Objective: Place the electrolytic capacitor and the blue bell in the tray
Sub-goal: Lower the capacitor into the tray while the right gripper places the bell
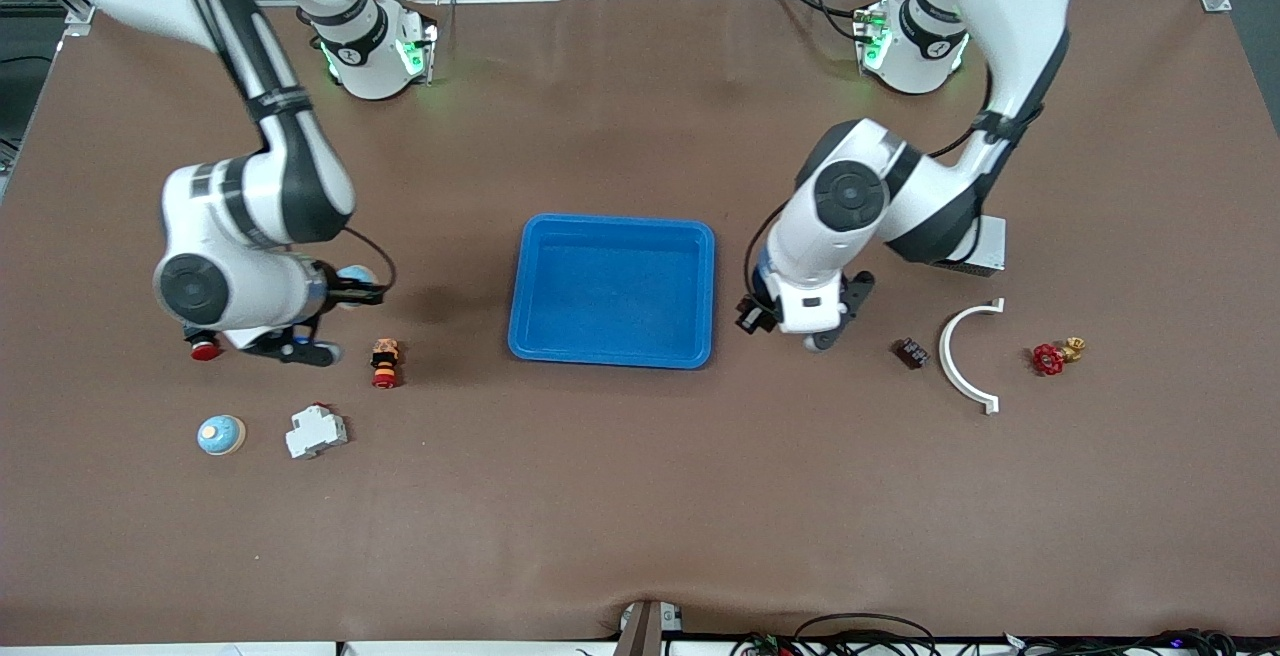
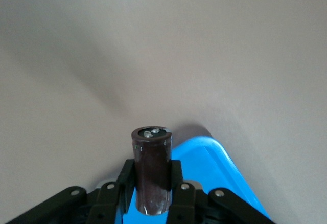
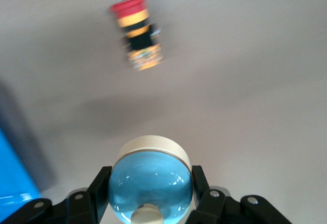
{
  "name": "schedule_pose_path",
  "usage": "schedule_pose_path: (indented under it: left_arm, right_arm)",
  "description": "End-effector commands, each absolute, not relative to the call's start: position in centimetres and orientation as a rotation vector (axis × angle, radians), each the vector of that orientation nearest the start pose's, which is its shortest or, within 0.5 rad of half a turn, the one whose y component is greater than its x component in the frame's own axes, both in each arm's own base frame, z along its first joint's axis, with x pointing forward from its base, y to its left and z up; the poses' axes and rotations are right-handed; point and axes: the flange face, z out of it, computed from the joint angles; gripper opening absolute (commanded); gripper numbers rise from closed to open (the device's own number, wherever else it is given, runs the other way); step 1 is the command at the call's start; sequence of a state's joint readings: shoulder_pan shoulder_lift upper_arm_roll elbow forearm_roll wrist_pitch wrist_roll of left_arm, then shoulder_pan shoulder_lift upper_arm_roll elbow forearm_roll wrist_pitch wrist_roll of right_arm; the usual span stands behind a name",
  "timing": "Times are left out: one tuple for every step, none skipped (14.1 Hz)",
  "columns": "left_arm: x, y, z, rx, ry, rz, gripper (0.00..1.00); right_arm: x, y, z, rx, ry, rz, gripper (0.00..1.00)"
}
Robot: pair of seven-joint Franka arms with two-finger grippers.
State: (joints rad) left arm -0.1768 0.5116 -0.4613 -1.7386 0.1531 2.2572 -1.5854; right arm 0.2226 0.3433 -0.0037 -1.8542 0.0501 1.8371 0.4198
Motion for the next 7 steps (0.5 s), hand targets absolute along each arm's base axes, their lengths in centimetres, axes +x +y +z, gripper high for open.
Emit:
schedule_pose_path:
  left_arm:
    - [55.6,-41.4,28.4,-2.879,-1.457,0.118,0.00]
    - [55.0,-42.9,26.9,-2.862,-1.464,0.114,0.00]
    - [54.4,-44.3,26.1,-2.849,-1.477,0.090,0.00]
    - [53.9,-44.9,25.3,-2.821,-1.507,0.090,0.00]
    - [53.7,-45.0,24.7,-2.810,-1.513,0.092,0.00]
    - [52.8,-45.8,24.3,-2.811,-1.490,0.103,0.00]
    - [51.7,-46.8,23.9,-2.809,-1.483,0.117,0.00]
  right_arm:
    - [54.7,20.0,31.6,-3.118,0.504,0.589,0.24]
    - [54.1,22.0,31.4,-3.067,0.532,0.614,0.24]
    - [53.6,23.9,31.3,-3.011,0.543,0.638,0.24]
    - [53.0,25.8,31.3,-2.974,0.547,0.631,0.24]
    - [52.3,28.1,31.2,-2.978,0.564,0.602,0.24]
    - [51.6,30.2,30.5,-2.983,0.616,0.573,0.24]
    - [51.1,31.9,29.7,-2.987,0.640,0.545,0.24]
